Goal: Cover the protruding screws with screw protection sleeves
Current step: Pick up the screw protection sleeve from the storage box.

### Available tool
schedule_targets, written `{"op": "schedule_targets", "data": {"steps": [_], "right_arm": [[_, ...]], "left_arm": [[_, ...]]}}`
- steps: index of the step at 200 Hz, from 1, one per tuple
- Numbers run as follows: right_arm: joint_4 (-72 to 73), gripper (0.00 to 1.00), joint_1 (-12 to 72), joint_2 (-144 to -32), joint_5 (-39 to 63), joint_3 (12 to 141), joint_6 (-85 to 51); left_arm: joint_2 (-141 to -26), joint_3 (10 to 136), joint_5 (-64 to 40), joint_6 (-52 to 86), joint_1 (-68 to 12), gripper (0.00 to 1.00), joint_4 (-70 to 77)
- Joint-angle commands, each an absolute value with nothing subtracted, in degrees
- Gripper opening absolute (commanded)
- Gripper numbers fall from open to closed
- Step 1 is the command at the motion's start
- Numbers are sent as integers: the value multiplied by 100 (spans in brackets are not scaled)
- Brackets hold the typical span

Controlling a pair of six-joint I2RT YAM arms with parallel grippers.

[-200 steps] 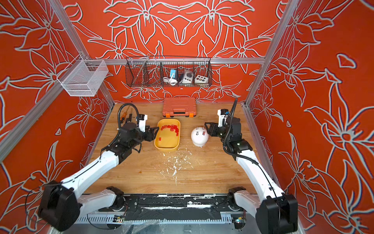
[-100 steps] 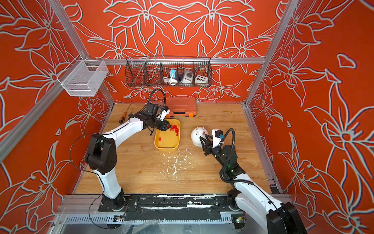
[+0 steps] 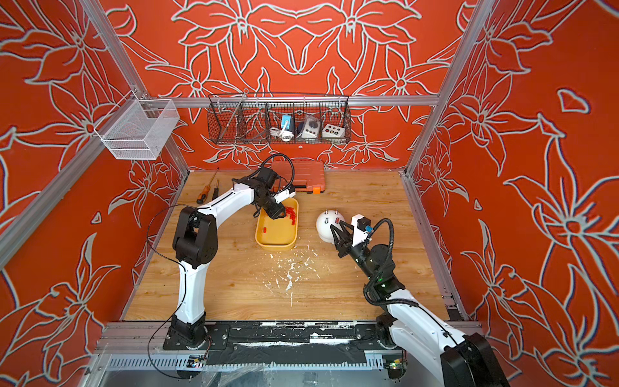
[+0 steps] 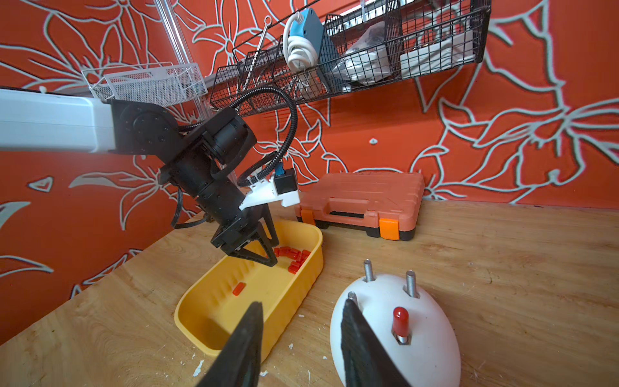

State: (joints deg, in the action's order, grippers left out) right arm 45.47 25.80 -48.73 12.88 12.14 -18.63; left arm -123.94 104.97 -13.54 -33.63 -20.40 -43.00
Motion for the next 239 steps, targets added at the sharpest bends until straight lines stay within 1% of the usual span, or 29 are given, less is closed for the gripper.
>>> {"op": "schedule_targets", "data": {"steps": [1, 17, 66, 72, 80, 83, 111, 149, 153, 156, 161, 170, 180, 218, 239], "right_arm": [[4708, 40, 2614, -4706, 1272, 1117, -1741], [4641, 40, 2620, -4635, 1255, 1121, -1731], [4566, 41, 2624, -4552, 1259, 1134, -1753], [4560, 41, 2619, -4551, 1261, 1134, -1764], [4545, 41, 2623, -4531, 1275, 1138, -1775], [4544, 41, 2622, -4535, 1280, 1142, -1775], [4531, 41, 2620, -4553, 1286, 1151, -1792], [4526, 41, 2620, -4570, 1268, 1151, -1810], [4526, 41, 2620, -4568, 1266, 1151, -1815], [4526, 41, 2623, -4579, 1262, 1151, -1819], [4533, 41, 2621, -4583, 1270, 1158, -1819], [4535, 41, 2626, -4602, 1278, 1167, -1819], [4535, 41, 2625, -4627, 1298, 1177, -1827], [4544, 42, 2624, -4625, 1274, 1169, -1852], [4544, 42, 2627, -4614, 1266, 1169, -1861]], "left_arm": [[-12533, 10631, -1380, -4032, -2048, 47, -4569], [-12551, 10591, -1437, -4207, -2048, 43, -4499], [-12553, 10403, -1561, -4528, -2043, 42, -4228], [-12555, 10361, -1565, -4545, -2048, 39, -4165], [-12558, 10335, -1556, -4549, -2047, 32, -4052], [-12568, 10321, -1571, -4547, -2048, 31, -4030], [-12601, 10248, -1741, -4851, -2039, 31, -3854], [-12807, 10347, -1706, -5032, -2005, 30, -3886], [-12841, 10379, -1702, -5040, -2004, 28, -3924], [-12870, 10406, -1697, -5044, -1992, 25, -3959], [-12907, 10449, -1677, -5045, -1981, 23, -4005], [-12954, 10506, -1654, -4998, -1961, 23, -4009], [-12973, 10508, -1723, -4992, -1927, 26, -3999], [-13021, 10481, -1850, -4959, -1898, 26, -3898], [-13116, 10470, -1751, -4929, -1897, 26, -3806]]}}
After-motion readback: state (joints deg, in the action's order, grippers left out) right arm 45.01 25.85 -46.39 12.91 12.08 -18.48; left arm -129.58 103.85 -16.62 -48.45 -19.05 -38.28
